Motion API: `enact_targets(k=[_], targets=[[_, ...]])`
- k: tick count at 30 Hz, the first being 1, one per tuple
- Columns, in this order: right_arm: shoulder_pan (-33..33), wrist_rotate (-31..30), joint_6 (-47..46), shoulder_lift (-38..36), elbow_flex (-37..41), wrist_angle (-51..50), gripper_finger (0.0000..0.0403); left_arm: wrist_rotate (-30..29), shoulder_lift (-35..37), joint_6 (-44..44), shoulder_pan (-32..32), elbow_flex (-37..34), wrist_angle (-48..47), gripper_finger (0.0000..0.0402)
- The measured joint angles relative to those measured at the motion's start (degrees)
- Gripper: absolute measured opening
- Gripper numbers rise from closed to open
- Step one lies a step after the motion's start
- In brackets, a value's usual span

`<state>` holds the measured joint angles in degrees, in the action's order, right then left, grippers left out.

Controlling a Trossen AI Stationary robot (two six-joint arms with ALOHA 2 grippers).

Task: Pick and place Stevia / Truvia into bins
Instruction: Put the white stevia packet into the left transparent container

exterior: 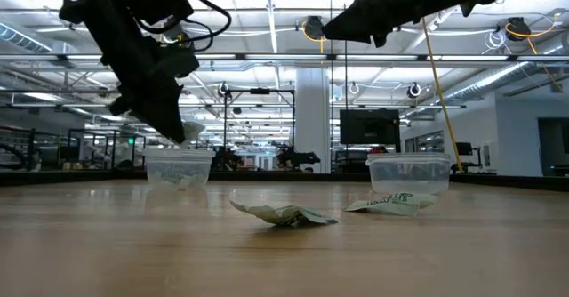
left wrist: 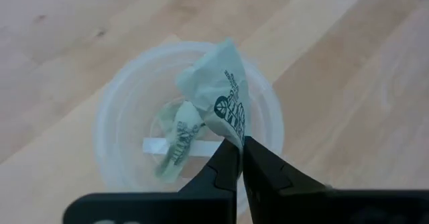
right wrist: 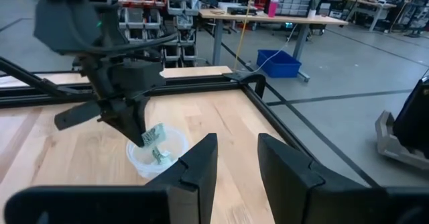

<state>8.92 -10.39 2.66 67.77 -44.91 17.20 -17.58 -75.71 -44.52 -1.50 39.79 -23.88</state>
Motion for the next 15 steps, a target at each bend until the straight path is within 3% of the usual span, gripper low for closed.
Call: enact_targets(k=[3, 15], targets=[[0.0, 0.0, 0.0, 0.0, 0.0, -0.9, 0.0100, 2.4, 0.0, 2.7, 1.9, 0.0, 0.5, 0.0022], [0.0, 0.0, 0.0, 0.0, 0.0, -6.0, 0.0100, 2.8, 0.0, 13.1, 2.9, 0.0, -1.8, 0.0066]])
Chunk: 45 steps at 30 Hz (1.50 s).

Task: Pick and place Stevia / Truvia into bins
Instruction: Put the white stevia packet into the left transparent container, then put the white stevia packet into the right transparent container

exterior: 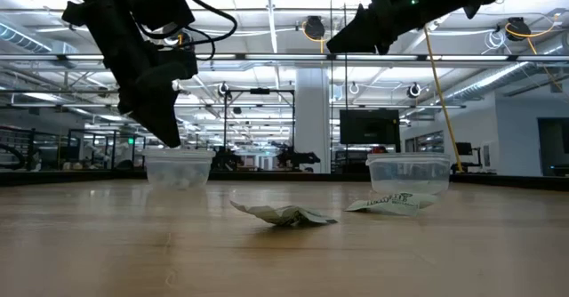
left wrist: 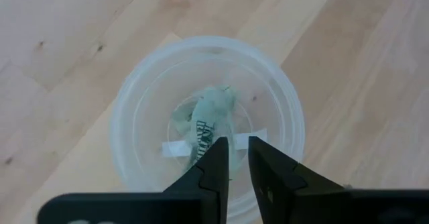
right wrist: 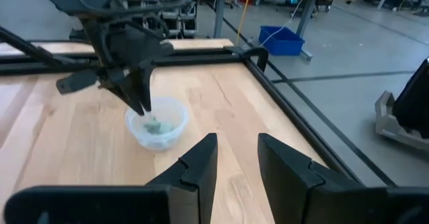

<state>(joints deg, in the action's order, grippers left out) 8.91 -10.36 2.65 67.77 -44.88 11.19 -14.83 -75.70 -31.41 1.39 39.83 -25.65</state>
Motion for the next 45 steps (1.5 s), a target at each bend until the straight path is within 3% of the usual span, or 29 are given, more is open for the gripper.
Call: enact_targets(k=[13, 21, 25, 28, 35, 40, 45], targets=[[0.0, 0.1, -0.1, 0.0, 1.3, 1.1, 0.0100, 0.4, 0.6, 1.7, -0.1, 1.3, 0.1, 0.0088], [-2.1, 3.5, 12.3, 0.0, 1.3, 1.5, 0.0100, 1.4, 2.7, 15.3, -2.6, 8.0, 2.2, 0.0088], [-5.0, 3.1, 13.5, 0.2, 1.3, 1.8, 0.0104, 1.1, 3.5, 22.6, -5.5, 10.5, 2.7, 0.0088], [-8.0, 3.1, 16.7, 0.7, 1.3, 2.2, 0.0119, -1.0, 3.4, 26.5, -8.2, 10.6, 2.7, 0.0088], [-15.6, 3.0, 19.0, 5.9, 0.9, 5.6, 0.0184, -2.3, 1.1, 24.9, -11.9, 10.6, 3.3, 0.0088], [-18.2, 3.0, 7.7, 10.4, -3.1, 1.2, 0.0225, -1.7, -1.7, 25.2, -13.0, 10.5, 5.3, 0.0089], [-21.3, 3.2, -7.8, 13.0, -5.8, -9.6, 0.0235, -0.6, -4.8, 26.3, -12.8, 10.5, 6.7, 0.0089]])
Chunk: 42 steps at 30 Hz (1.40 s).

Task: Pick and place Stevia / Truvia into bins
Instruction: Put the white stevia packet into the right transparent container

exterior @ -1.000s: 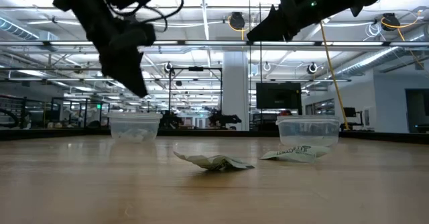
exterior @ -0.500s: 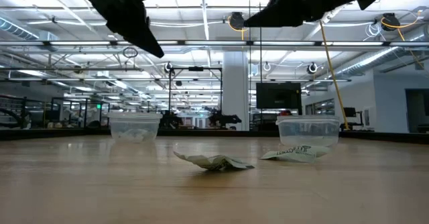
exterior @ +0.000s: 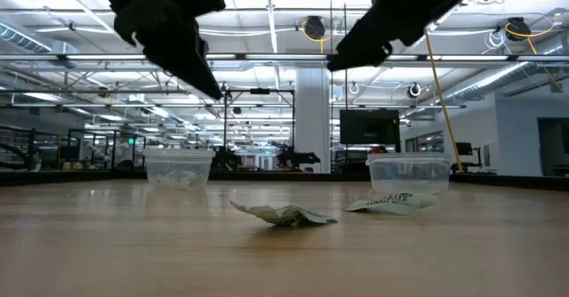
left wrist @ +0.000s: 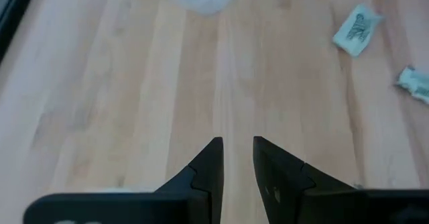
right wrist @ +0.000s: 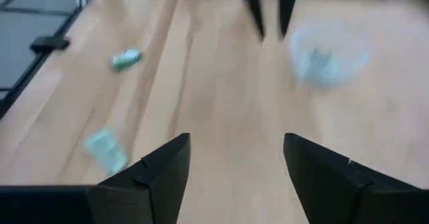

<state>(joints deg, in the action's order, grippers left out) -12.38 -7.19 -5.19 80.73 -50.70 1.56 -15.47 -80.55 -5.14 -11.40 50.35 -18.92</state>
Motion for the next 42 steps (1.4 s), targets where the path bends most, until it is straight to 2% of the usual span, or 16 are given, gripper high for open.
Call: enact_targets(k=[2, 6, 10, 12, 16, 26, 30, 34, 37, 42], targets=[[-1.6, 0.4, -4.5, 0.8, -0.8, -3.0, 0.0235, 0.0, -1.4, 0.3, 0.6, 0.0, 0.0, 0.0089], [-5.0, 6.0, -10.3, 4.3, -1.8, -4.5, 0.0235, 1.1, -4.6, -1.4, 2.1, 0.0, 1.6, 0.0088], [-7.5, 6.0, -11.3, 7.7, -2.1, -3.5, 0.0235, 5.1, -6.9, -0.2, 3.3, -0.1, 4.4, 0.0088], [-8.3, 5.9, -12.1, 9.5, -2.0, -3.6, 0.0235, 5.2, -7.7, -1.4, 3.6, 0.0, 8.3, 0.0088], [-8.8, 5.9, -13.8, 13.0, -1.9, -3.0, 0.0235, 5.5, -7.8, -4.2, 3.7, -0.1, 9.9, 0.0088], [-8.3, 6.0, -15.0, 18.5, -1.9, -3.1, 0.0235, 4.5, -7.8, -0.8, 3.6, 0.0, 10.0, 0.0088], [-8.3, 8.8, -15.3, 19.9, -1.9, -1.7, 0.0235, 4.5, -7.8, -0.1, 3.7, 0.0, 10.0, 0.0088], [-8.3, 9.2, -15.2, 21.4, -1.9, -1.7, 0.0235, 4.5, -7.8, -0.1, 3.9, 0.0, 9.4, 0.0089], [-8.3, 9.1, -15.1, 21.4, -1.9, -1.9, 0.0235, 4.3, -7.8, -0.1, 3.9, 0.0, 9.6, 0.0107], [-8.3, 9.0, -15.1, 21.3, -1.9, -1.9, 0.0235, 0.3, -7.8, -1.0, 3.9, 0.0, 9.6, 0.0173]])
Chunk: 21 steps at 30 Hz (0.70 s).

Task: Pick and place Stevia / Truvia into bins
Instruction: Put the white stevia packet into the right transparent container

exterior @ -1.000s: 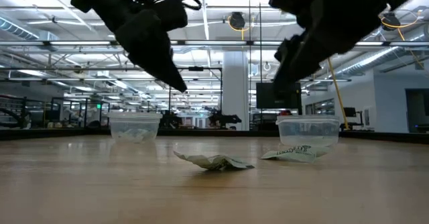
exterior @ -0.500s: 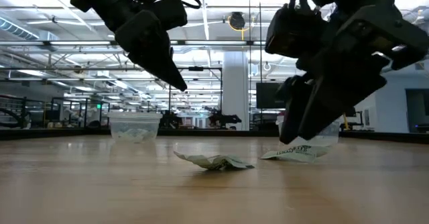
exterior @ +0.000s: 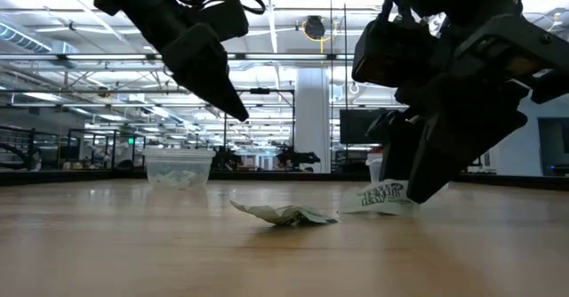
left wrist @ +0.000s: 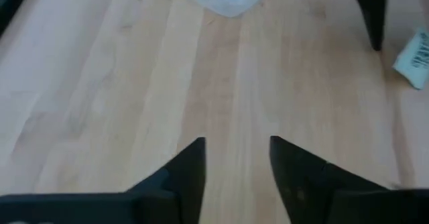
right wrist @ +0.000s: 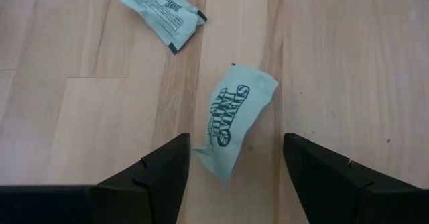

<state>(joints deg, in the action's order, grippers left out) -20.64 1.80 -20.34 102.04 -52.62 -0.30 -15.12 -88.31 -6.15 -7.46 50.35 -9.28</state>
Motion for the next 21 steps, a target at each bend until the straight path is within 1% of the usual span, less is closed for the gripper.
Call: enact_targets(k=[3, 5, 9, 21], targets=[[0.0, -0.1, 0.1, 0.1, 0.0, 0.0, 0.0235, -0.4, 0.0, 0.1, 0.0, 0.0, 0.0, 0.0207], [0.0, -0.2, 1.0, 0.1, 0.0, 0.0, 0.0234, 0.0, 0.0, 0.0, 0.0, 0.0, 0.0, 0.0221], [0.1, 0.3, 1.5, 0.1, 0.0, 0.0, 0.0217, 0.0, 0.0, -0.2, 0.0, 0.0, 0.1, 0.0231], [1.5, 1.2, 4.7, 0.1, 0.1, 1.0, 0.0100, 0.0, 0.0, -0.3, 0.0, 0.0, 0.1, 0.0232]])
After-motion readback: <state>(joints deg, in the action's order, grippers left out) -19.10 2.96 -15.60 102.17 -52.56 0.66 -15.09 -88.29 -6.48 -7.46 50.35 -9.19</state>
